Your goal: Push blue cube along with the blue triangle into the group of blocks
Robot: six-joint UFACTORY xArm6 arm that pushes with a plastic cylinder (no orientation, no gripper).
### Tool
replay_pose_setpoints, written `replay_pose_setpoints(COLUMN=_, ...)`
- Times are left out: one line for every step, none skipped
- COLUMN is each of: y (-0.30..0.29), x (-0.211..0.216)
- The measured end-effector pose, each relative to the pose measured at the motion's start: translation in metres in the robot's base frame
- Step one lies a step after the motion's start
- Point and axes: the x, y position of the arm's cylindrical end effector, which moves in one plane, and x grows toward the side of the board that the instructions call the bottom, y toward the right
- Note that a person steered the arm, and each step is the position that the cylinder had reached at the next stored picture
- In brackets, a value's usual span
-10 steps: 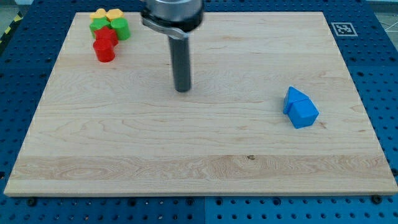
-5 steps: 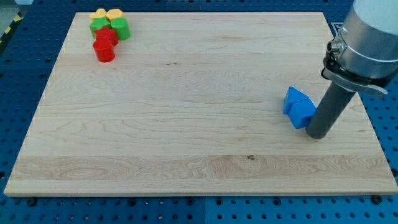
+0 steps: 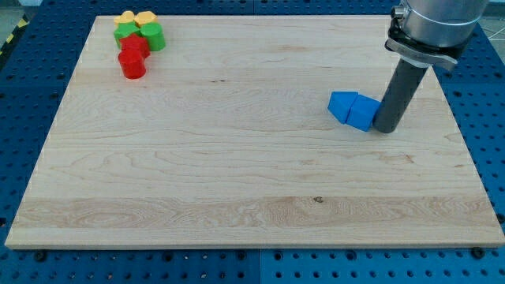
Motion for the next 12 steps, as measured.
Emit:
replay_pose_setpoints(y=-0.012, x=-0.004)
replay_pose_setpoints(y=-0.039, x=-0.007)
replay_pose_setpoints(y=-0.047, x=-0.021)
replay_pose_setpoints(y=-0.047, x=-0.034)
replay_pose_setpoints(y=-0.050, x=-0.049)
replay_pose_setpoints(y=-0.060, x=-0.063)
replay_pose_setpoints(y=-0.074, x=-0.071)
replay_pose_setpoints(y=-0.088, x=-0.077)
replay_pose_setpoints(y=-0.103, x=-0.082)
replay_pose_setpoints(y=-0.120, x=-0.084)
replay_pose_setpoints(y=-0.144, x=-0.085)
replay_pose_setpoints(y=-0.165, x=-0.092)
